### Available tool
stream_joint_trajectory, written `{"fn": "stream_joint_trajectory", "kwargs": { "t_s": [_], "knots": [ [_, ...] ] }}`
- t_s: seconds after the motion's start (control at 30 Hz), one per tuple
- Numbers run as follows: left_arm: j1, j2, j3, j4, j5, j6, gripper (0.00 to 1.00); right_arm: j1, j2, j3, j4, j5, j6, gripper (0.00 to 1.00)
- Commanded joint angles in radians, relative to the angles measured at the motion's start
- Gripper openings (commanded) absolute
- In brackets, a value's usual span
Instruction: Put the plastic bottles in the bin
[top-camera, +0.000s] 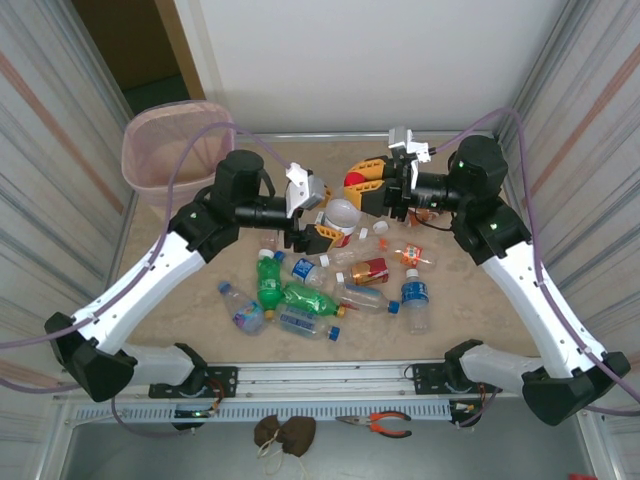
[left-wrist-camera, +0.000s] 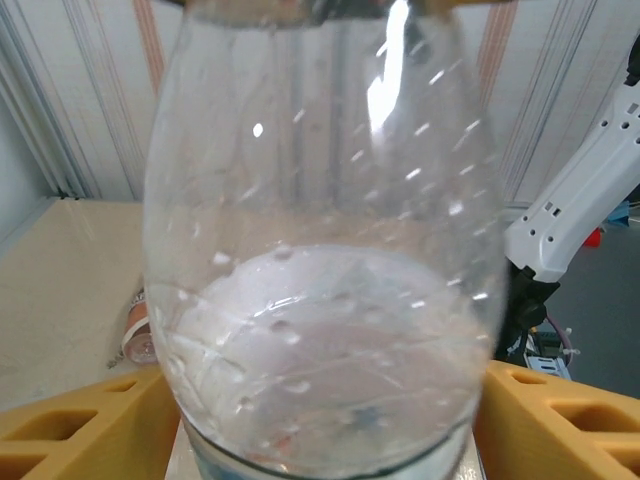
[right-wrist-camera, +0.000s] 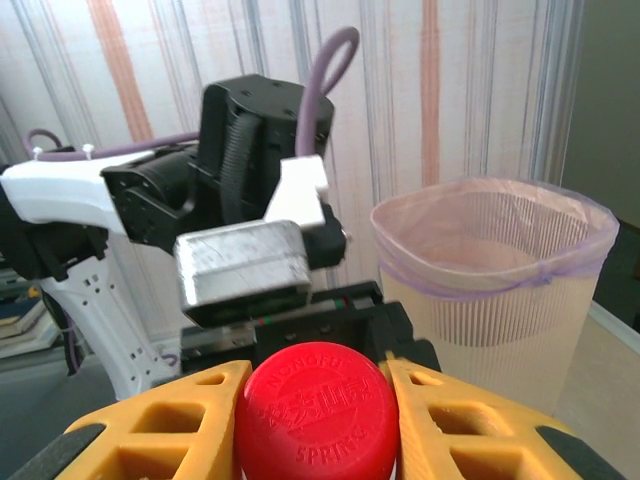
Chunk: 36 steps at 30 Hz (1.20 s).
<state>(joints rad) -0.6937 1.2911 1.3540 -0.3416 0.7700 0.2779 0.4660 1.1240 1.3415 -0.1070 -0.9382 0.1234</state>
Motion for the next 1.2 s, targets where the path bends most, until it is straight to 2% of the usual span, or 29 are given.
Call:
{"fn": "stream_joint_trajectory", "kwargs": {
  "t_s": [0.0,0.5,0.53,0.6,0.67,0.8,0.93,1.17],
  "knots": [
    [-0.014,0.005,0.001,0.011,0.056,0.036,0.72,0.013,-0.028,0.045,-0.005,0.012,0.019,0.20],
    [-0.027,-0.012,-0.008,0.013,0.105,0.060,0.55,0.016,-0.055,0.053,-0.010,0.031,0.015,0.21],
    [-0.026,-0.012,-0.007,0.013,0.103,0.060,0.55,0.016,-0.057,0.053,-0.012,0.035,0.015,0.25],
    [-0.026,-0.015,-0.005,0.009,0.093,0.061,0.55,0.017,-0.063,0.050,-0.018,0.057,0.015,0.41],
    [-0.026,-0.019,-0.003,0.006,0.075,0.062,0.55,0.017,-0.070,0.047,-0.025,0.083,0.012,0.53],
    [-0.022,-0.027,0.010,-0.021,0.013,0.074,0.55,0.017,-0.090,0.054,-0.068,0.155,-0.014,0.72],
    [0.011,-0.033,0.033,-0.047,-0.047,0.065,0.55,0.017,-0.123,0.059,-0.127,0.237,-0.060,0.78],
    [0.141,-0.052,0.095,-0.099,-0.198,0.013,0.55,-0.009,-0.179,0.053,-0.180,0.338,-0.106,0.80]
  ]
}}
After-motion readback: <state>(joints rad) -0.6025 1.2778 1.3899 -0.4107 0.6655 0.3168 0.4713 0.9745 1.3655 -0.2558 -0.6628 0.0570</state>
